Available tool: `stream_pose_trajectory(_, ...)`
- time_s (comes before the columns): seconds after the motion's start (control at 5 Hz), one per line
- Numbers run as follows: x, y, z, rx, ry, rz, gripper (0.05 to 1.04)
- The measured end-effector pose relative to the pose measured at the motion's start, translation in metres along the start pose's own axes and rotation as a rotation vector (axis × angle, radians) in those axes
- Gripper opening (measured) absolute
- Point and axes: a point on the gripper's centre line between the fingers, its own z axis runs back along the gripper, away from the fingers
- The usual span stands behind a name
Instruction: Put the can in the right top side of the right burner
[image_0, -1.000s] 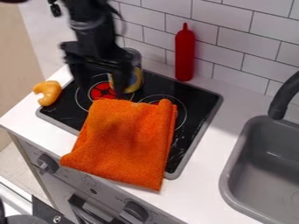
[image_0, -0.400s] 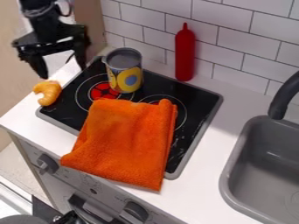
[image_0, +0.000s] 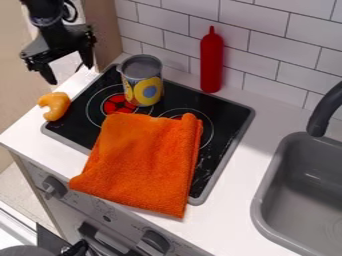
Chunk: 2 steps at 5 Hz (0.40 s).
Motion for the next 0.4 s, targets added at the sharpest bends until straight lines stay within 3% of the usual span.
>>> stream_pose_trajectory(0.2, 0.0035, -0.0135, -0.015, 0.02, 0.008, 0.089, 0.998)
stream_pose_trajectory(0.4, 0.0107, -0.0228, -0.0214, 0.03, -0.018, 0.211, 0.998)
